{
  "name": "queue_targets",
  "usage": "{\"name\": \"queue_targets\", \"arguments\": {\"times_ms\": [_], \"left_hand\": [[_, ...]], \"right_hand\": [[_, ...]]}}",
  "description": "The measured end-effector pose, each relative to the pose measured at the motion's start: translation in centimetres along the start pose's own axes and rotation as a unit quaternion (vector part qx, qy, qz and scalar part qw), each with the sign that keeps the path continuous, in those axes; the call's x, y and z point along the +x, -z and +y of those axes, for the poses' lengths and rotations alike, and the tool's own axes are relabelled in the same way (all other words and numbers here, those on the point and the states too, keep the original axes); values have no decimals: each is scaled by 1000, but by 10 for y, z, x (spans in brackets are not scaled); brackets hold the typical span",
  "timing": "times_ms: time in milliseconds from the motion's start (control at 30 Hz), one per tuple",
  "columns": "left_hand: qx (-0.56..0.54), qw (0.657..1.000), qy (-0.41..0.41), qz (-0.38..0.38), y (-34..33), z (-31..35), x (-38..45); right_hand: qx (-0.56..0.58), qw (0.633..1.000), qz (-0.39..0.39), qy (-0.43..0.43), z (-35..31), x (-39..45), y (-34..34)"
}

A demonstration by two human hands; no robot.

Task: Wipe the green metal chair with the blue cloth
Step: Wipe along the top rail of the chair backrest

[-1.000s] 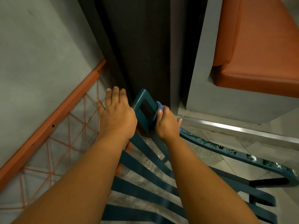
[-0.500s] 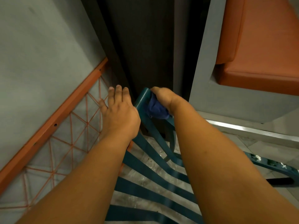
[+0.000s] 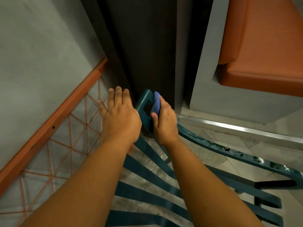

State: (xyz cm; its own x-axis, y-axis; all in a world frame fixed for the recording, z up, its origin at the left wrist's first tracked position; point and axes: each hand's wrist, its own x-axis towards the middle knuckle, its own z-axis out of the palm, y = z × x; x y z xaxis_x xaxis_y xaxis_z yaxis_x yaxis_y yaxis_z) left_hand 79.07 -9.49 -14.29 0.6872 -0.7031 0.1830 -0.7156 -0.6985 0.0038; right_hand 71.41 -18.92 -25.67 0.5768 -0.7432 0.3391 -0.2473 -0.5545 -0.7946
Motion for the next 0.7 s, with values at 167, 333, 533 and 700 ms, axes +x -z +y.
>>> {"name": "queue_targets", "arguments": {"times_ms": [167, 333, 533, 700], "left_hand": [[7, 1000, -1, 7, 0, 0, 1], [8, 1000, -2, 16, -3, 0, 1], [15, 999, -11, 28, -2, -2, 1], [39, 998, -14, 37, -4, -1, 3]], "right_hand": [[-120, 988, 5, -93, 16, -10, 4], [39, 997, 48, -35, -30, 23, -4], [0, 999, 20, -43, -4, 4, 4], [-125, 978, -35, -163, 21, -10, 18]]}}
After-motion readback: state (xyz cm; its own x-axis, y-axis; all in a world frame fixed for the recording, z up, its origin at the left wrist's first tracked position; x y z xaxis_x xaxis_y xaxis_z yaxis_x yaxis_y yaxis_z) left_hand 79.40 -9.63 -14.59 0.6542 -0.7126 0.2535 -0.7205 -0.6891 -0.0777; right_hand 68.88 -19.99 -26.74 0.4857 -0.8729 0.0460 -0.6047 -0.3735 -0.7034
